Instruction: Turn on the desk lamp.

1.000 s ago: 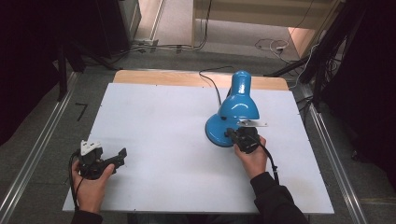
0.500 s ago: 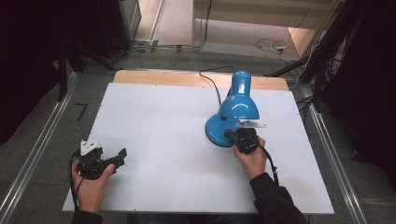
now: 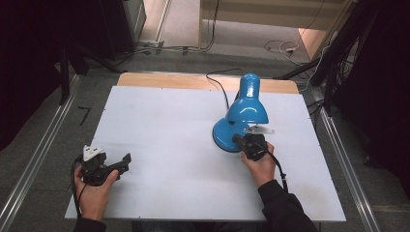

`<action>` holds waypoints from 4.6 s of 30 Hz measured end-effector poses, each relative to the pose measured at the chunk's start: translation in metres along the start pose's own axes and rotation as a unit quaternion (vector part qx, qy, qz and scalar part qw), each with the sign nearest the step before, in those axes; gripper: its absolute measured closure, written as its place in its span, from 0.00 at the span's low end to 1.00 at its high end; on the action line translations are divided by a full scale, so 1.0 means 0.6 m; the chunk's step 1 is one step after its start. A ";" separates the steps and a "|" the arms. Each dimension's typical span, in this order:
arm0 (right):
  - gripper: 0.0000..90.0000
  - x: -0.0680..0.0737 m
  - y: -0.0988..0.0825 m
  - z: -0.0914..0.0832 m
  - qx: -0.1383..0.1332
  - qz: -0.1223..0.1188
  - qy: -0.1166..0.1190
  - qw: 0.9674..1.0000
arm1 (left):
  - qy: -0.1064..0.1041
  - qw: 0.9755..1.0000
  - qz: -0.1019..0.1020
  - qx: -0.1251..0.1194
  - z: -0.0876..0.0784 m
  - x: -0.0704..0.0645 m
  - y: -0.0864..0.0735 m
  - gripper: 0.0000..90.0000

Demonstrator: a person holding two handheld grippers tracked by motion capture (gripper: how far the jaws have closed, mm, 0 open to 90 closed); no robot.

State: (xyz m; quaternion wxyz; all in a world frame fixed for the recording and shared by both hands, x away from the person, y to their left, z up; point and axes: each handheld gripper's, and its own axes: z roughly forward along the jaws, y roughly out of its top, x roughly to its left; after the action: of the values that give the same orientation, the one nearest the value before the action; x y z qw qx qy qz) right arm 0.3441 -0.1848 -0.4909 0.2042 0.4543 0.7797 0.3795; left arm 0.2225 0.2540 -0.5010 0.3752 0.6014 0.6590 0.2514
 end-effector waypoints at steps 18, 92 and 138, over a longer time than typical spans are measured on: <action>0.98 0.009 -0.007 -0.002 0.001 -0.018 -0.004 1.000 | 0.001 1.000 0.000 -0.001 -0.001 0.000 0.000 0.13; 0.37 -0.037 -0.008 -0.036 -0.010 0.034 0.026 0.999 | 0.001 1.000 0.000 0.000 0.000 0.000 0.000 0.13; 0.30 -0.095 -0.043 -0.095 -0.009 0.048 -0.002 0.999 | 0.002 1.000 0.001 -0.001 -0.001 0.001 0.000 0.13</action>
State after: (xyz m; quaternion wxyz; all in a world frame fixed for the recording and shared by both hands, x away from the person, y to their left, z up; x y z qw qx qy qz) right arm 0.3206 -0.2646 -0.4767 0.1916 0.4904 0.7528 0.3950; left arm 0.2218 0.2544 -0.5007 0.3738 0.6009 0.6595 0.2535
